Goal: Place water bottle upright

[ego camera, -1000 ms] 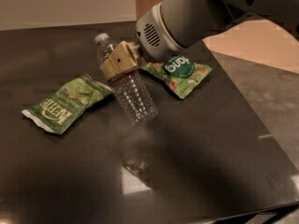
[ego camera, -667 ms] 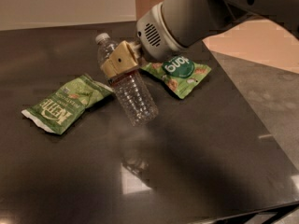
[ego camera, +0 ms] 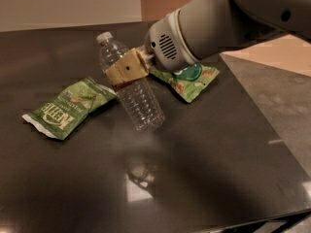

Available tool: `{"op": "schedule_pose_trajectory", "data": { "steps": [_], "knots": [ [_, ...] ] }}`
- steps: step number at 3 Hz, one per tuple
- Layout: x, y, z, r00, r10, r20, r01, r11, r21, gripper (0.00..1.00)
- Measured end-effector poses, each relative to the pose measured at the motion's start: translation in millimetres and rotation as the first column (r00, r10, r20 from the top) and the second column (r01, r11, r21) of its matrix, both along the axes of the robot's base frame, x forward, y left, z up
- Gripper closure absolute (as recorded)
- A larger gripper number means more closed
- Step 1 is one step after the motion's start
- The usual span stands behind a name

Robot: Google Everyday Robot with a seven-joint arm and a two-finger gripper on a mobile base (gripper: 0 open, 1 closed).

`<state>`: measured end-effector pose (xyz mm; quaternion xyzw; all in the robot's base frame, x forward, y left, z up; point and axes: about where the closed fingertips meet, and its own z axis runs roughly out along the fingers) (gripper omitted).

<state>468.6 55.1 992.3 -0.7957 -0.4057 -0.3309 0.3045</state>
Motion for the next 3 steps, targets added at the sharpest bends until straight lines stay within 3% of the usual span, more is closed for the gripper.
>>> {"op": "schedule_pose_trajectory", "data": {
  "steps": [1,2,3],
  "knots": [
    [-5.5,-7.4,8.7,0.9951,0.049,0.086,-0.057,0.995,0.085,1.0],
    [-10.0,-15.0,8.9,0.978,0.119,0.171,-0.146,0.978,0.152,1.0],
    [-10.3,-24.7,0.8,0.9492,0.168,0.266,-0.221,0.958,0.182,1.0]
  ]
}}
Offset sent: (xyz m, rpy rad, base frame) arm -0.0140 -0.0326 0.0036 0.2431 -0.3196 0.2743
